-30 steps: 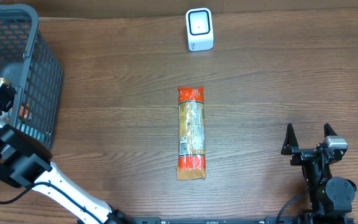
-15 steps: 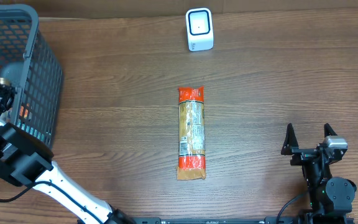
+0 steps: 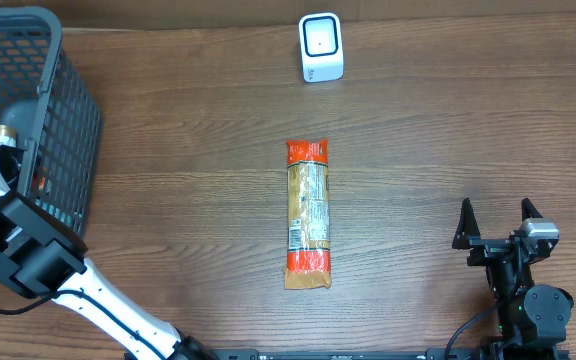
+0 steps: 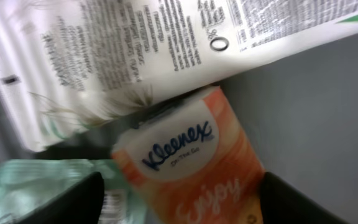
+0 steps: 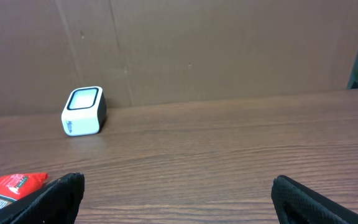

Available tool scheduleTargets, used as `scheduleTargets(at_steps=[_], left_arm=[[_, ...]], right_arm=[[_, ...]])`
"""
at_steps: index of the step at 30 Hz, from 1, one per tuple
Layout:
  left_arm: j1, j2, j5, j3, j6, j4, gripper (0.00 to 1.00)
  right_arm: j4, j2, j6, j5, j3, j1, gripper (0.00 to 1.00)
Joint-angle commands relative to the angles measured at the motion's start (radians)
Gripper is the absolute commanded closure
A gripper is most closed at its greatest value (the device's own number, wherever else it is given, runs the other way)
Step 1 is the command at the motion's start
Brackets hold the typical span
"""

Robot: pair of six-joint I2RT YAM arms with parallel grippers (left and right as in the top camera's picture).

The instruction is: Scan the item barcode

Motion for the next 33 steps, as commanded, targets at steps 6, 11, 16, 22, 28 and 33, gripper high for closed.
scheduleTargets(at_steps=[6, 11, 16, 22, 28, 33], left_arm=[[-0.003, 0.006, -0.003, -0.023, 0.018, 0.028, 0.66], [0.009, -0.008, -0.004, 0.042, 0.108, -0.045, 0.92], [0.021, -0.021, -0.004, 0.177, 0.107, -0.201, 0.89], [0.029, -0.024, -0.015, 0.314, 0.106, -0.429, 0.88], [0.031, -0.024, -0.039, 0.206, 0.103, -0.475, 0.86], [0.031, -0.024, -0.096, 0.052, 0.102, -0.417, 0.86]], right_arm=[[0.006, -0.008, -0.005, 0.012, -0.010, -0.002, 0.00], [0.006, -0.008, -0.005, 0.012, -0.010, -0.002, 0.00], [0.006, -0.008, -0.005, 0.012, -0.010, -0.002, 0.00], [0.006, -0.008, -0.005, 0.012, -0.010, -0.002, 0.00], [0.006, -0.008, -0.005, 0.012, -0.010, -0.002, 0.00], [0.006, -0.008, -0.005, 0.012, -0.010, -0.002, 0.00]])
